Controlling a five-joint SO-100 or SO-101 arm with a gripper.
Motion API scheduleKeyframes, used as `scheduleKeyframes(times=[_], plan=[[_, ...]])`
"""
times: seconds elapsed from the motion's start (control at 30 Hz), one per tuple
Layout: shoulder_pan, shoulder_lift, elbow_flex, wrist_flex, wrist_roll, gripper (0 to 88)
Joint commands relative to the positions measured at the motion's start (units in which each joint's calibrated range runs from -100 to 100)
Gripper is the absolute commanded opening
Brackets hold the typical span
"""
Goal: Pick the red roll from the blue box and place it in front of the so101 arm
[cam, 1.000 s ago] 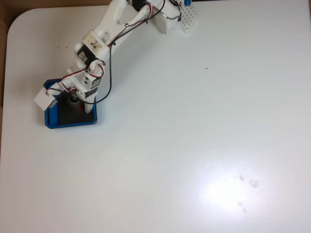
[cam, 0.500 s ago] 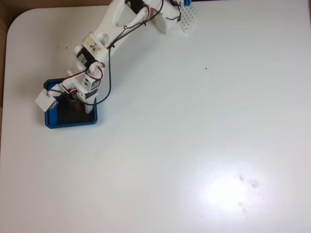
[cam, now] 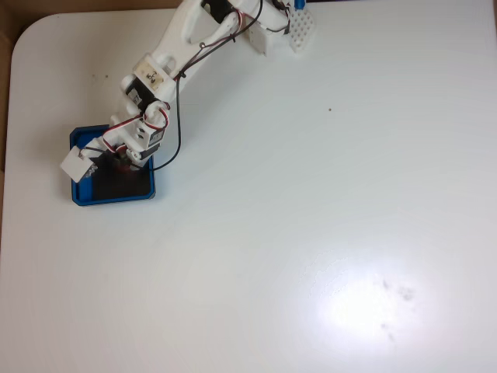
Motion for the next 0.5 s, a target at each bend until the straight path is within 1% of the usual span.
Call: scheduleKeyframes(times=[0.0, 0.47], plan=[[-0.15, -1.98, -3.5, -0.37, 0.25, 0.5], [-1.13, -24.64, -2.88, 0.29, 0.43, 0.5]])
